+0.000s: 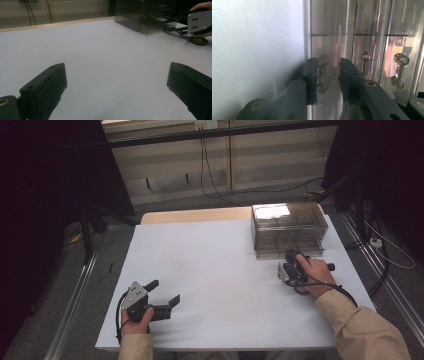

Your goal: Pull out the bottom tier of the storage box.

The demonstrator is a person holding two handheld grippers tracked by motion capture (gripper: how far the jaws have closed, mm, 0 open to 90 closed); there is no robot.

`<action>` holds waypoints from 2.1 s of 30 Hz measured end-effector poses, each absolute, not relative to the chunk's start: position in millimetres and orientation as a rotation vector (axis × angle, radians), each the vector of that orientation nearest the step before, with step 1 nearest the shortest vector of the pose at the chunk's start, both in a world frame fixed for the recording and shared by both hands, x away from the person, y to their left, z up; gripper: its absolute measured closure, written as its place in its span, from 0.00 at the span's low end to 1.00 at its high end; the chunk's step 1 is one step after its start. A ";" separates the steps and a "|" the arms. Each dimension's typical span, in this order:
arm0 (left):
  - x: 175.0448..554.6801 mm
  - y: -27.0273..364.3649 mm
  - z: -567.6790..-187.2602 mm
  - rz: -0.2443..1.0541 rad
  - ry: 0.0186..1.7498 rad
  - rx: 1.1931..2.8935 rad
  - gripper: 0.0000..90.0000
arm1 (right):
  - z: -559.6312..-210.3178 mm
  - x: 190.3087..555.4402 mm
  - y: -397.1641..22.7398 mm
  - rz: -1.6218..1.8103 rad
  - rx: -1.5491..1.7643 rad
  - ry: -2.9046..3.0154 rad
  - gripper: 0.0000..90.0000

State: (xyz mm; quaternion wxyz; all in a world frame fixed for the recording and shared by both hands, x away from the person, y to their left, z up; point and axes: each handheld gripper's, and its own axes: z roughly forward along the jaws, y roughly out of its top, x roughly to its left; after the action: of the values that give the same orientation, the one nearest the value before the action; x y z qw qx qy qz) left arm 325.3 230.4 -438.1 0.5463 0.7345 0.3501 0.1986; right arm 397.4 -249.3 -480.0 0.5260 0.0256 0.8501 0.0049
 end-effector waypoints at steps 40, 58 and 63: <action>325.1 230.9 -438.0 0.472 0.832 1.741 0.03 | -478.7 382.9 -247.7 0.027 0.061 2.038 0.78; 324.3 231.0 -437.7 0.470 0.832 1.742 0.03 | -478.7 375.7 -247.7 0.028 0.057 2.036 0.77; 324.4 231.7 -437.5 0.475 0.830 1.743 0.03 | -478.7 374.2 -247.9 0.033 0.056 2.039 0.77</action>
State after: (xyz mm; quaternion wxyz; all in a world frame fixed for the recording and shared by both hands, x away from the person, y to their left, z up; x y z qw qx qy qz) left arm 324.4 231.7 -437.5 0.5453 0.7349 0.3501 0.2001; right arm 374.2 -247.9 -478.7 0.5232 0.0234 0.8517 0.0139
